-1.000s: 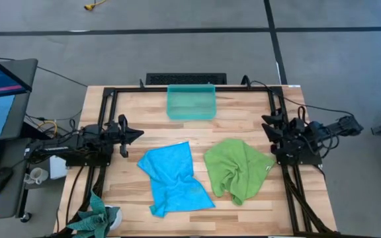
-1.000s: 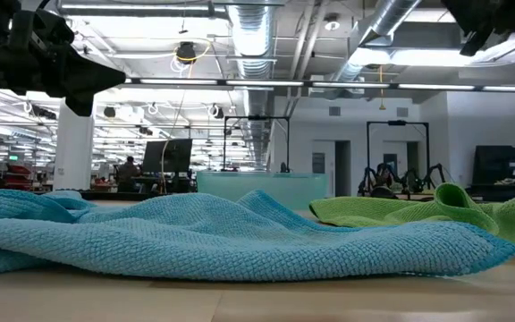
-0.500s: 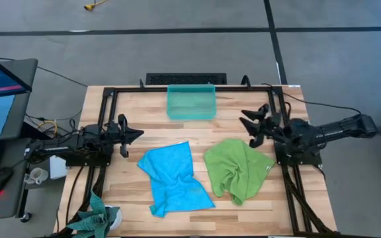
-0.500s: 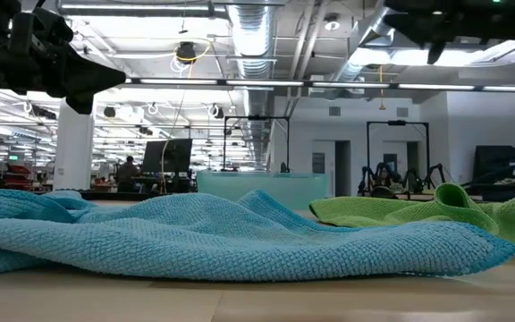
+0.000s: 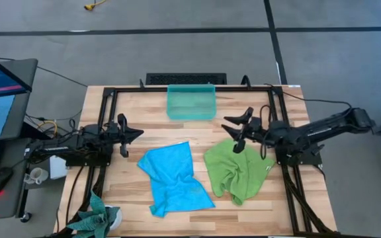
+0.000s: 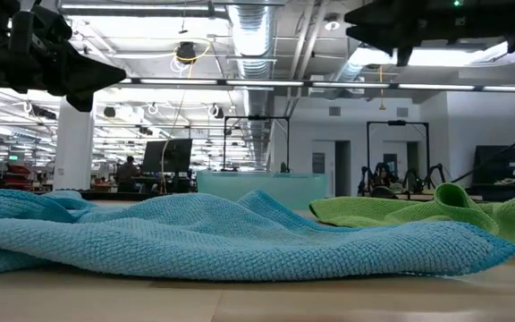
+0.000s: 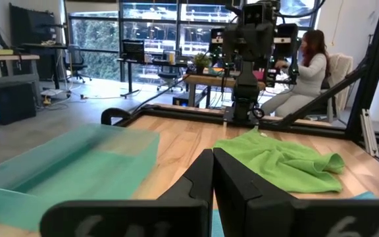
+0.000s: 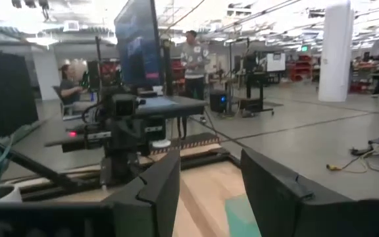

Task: Roll microfiber towels into tight, uniform cylinder then place into a basket
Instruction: Fold the blue microfiber cloth

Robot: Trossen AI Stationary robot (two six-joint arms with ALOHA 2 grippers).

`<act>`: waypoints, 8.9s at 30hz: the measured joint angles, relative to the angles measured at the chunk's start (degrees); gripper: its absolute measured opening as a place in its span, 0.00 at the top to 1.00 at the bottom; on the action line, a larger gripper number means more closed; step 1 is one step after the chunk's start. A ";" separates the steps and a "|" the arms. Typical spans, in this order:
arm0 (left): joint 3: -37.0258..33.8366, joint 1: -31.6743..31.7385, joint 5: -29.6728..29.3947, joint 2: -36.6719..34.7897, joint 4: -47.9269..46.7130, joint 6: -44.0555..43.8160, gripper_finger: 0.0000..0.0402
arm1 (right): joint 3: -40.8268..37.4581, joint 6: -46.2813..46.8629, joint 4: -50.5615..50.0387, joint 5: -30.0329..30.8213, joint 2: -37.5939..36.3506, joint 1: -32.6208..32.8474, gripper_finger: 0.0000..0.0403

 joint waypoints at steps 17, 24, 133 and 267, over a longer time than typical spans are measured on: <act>0.02 -0.02 -0.95 0.02 -0.81 -3.94 1.00 | 9.42 -4.58 0.08 0.17 14.68 -2.62 0.43; 0.01 0.01 -0.80 0.02 -0.86 -7.48 1.00 | 9.93 -4.55 -0.11 -1.03 20.27 -7.25 0.41; 0.01 0.01 -1.75 0.85 -0.02 0.17 0.74 | 43.52 -2.67 -57.47 -11.53 53.70 -7.59 0.99; 43.95 -13.85 -11.69 67.12 -45.83 -27.30 1.00 | 43.79 -5.51 -61.74 1.20 38.64 3.58 0.98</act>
